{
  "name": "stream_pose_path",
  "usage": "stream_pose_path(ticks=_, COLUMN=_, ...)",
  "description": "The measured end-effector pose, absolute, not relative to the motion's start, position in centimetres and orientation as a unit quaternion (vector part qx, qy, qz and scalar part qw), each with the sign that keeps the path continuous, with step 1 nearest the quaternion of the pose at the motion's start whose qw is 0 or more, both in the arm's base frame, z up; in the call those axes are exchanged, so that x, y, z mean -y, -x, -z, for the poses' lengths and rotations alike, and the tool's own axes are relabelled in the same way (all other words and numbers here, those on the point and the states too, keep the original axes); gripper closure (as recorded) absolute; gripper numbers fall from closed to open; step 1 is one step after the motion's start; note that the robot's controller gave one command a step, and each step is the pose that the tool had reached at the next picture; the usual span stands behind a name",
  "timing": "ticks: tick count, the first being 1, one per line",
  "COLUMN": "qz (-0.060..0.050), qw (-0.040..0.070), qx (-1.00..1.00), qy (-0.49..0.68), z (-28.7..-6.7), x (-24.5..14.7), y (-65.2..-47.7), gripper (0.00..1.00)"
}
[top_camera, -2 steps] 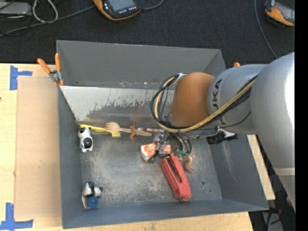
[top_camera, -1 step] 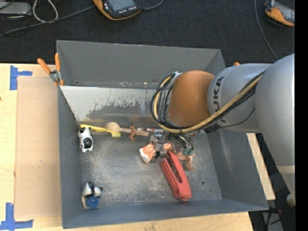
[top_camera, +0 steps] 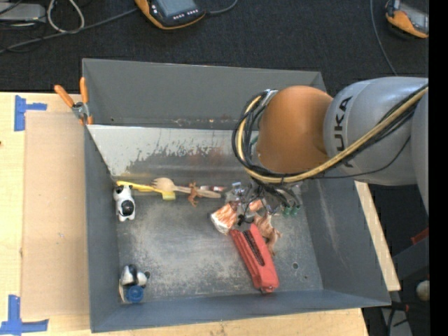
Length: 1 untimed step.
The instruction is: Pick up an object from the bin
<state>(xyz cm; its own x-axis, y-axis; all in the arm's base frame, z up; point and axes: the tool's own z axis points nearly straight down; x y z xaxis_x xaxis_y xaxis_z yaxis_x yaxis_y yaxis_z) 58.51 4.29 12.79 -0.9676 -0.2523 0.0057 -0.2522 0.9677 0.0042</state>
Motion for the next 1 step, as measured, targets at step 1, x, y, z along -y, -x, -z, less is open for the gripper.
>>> stream_pose_path(ticks=1, qz=0.002, qw=0.004, qx=0.996, qy=-0.09, z=-19.76, x=-4.41, y=-58.61, gripper=1.0)
